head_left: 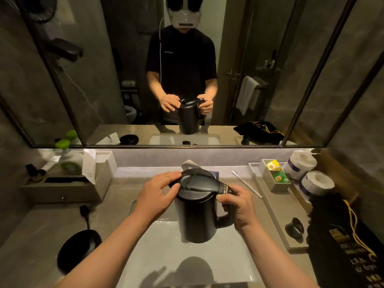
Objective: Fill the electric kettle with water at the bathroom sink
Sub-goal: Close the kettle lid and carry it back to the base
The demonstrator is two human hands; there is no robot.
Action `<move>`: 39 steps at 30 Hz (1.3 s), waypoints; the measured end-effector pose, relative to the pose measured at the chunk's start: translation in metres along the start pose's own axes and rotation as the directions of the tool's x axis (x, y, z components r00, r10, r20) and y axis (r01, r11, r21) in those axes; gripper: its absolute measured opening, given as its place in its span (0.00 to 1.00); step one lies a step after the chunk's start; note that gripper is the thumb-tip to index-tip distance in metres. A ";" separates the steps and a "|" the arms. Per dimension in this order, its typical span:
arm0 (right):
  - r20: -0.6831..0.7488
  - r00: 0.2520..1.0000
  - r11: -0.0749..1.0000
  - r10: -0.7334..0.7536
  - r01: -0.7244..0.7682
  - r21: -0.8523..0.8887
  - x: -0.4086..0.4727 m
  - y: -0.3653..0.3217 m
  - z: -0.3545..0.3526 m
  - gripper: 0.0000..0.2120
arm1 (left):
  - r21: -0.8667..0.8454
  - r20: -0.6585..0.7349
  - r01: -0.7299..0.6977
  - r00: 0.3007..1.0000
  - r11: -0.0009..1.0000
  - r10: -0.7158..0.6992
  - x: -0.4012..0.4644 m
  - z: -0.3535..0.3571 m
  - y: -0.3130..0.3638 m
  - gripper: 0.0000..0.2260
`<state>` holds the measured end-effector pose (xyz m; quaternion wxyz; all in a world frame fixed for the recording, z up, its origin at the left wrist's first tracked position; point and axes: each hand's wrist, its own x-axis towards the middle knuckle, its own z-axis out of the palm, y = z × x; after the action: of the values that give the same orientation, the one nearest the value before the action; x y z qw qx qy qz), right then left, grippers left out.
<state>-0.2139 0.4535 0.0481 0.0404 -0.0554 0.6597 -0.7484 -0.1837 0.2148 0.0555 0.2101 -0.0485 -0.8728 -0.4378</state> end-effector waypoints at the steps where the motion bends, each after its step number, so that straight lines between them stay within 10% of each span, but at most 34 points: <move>1: 0.018 1.000 1.000 -0.004 0.004 0.004 0.001 -0.001 0.005 0.11 | -0.014 -0.004 0.021 1.000 1.000 -0.021 -0.004 -0.003 -0.002 0.15; 16: 0.323 0.945 0.996 -0.055 0.073 -0.044 0.001 0.022 0.102 0.20 | -0.551 -0.157 0.405 0.808 0.730 -0.567 -0.072 -0.073 -0.021 0.10; 27: 0.663 0.746 0.906 0.063 0.237 -0.352 0.005 0.063 0.220 0.08 | -0.625 -0.348 0.440 0.582 0.645 -0.735 -0.130 -0.158 -0.081 0.14; 39: 0.744 0.654 0.847 0.139 0.310 -0.431 0.016 0.096 0.296 0.08 | -0.638 -0.355 0.488 0.499 0.595 -0.791 -0.145 -0.198 -0.136 0.11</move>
<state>-0.1903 0.1487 -0.0105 0.2557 -0.4008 0.7565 -0.4491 -0.0245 -0.0096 -0.0001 0.2762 0.3858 -0.5754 -0.6662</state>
